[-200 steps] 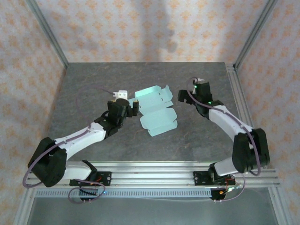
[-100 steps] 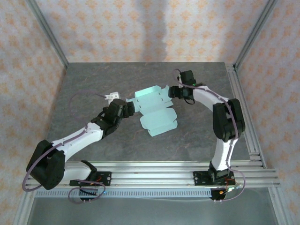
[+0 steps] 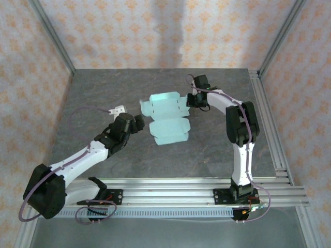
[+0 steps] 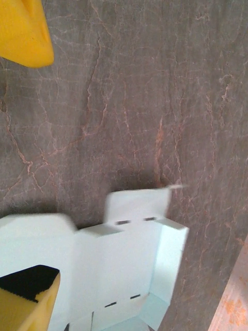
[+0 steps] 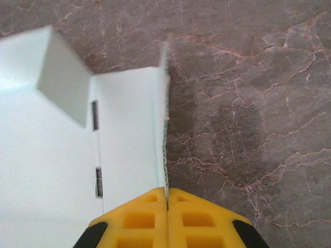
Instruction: Fold the paper box
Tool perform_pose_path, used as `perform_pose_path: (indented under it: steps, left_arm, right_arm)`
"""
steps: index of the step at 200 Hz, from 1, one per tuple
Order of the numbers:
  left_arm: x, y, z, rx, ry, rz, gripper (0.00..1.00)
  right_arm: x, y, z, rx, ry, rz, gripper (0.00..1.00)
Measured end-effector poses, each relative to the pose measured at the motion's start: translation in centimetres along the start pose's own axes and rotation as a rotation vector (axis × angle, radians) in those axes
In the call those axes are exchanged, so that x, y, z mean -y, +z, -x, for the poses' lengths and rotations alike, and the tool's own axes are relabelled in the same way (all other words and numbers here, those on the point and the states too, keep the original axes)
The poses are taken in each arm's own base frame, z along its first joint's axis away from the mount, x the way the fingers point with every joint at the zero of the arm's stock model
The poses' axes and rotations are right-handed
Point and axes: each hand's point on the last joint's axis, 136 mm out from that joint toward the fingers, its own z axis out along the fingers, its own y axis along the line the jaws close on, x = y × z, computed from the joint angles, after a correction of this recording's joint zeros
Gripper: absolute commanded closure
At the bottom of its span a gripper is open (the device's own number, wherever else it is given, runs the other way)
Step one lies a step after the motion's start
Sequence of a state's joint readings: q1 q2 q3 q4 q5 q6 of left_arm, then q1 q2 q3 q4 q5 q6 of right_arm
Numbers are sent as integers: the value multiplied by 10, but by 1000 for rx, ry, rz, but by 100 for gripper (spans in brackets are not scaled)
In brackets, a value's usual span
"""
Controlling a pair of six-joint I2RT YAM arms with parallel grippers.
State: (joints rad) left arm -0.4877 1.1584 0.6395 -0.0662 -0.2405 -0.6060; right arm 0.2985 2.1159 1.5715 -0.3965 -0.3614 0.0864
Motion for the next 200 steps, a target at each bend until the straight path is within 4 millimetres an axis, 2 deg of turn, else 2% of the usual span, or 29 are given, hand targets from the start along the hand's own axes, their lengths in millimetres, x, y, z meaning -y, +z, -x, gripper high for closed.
perform_pose_path:
  steps: [20, 40, 84, 89, 97, 108, 113, 121, 128, 139, 153, 170, 200]
  left_arm:
    - [1, 0, -1, -4, -1, -5, 0]
    - [3, 0, -2, -13, -8, -17, 0]
    - [11, 1, -1, -29, -29, -38, 0]
    - [12, 2, 0, -30, -32, -41, 0]
    - [14, 2, 1, -30, -36, -45, 0]
    - [17, 2, 2, -32, -37, -51, 0]
    - [17, 2, 2, -35, -37, -52, 0]
    - [19, 3, 2, -39, -37, -58, 0]
    - [19, 3, 1, -42, -37, -61, 0]
    - [19, 3, 0, -46, -35, -62, 0]
    - [19, 3, -1, -52, -33, -62, 0]
    - [20, 3, -2, -58, -28, -68, 0]
    - [27, 2, -6, -82, 2, -106, 0]
  right_arm:
    - [7, -4, -2, 40, 39, -28, 100]
    - [22, -17, -12, 97, 125, -88, 100]
    - [60, -48, -35, 338, 473, -194, 100]
    - [64, -49, -41, 360, 507, -205, 95]
    - [66, -50, -49, 382, 545, -219, 82]
    - [65, -50, -57, 407, 570, -224, 53]
    - [64, -51, -59, 415, 576, -223, 43]
    - [61, -52, -62, 429, 571, -217, 31]
    - [60, -56, -62, 445, 561, -213, 24]
    - [62, -65, -61, 467, 522, -226, 20]
    - [63, -81, -52, 495, 445, -235, 20]
    - [64, -101, -35, 510, 330, -212, 20]
    - [60, -115, 3, 412, 71, -164, 18]
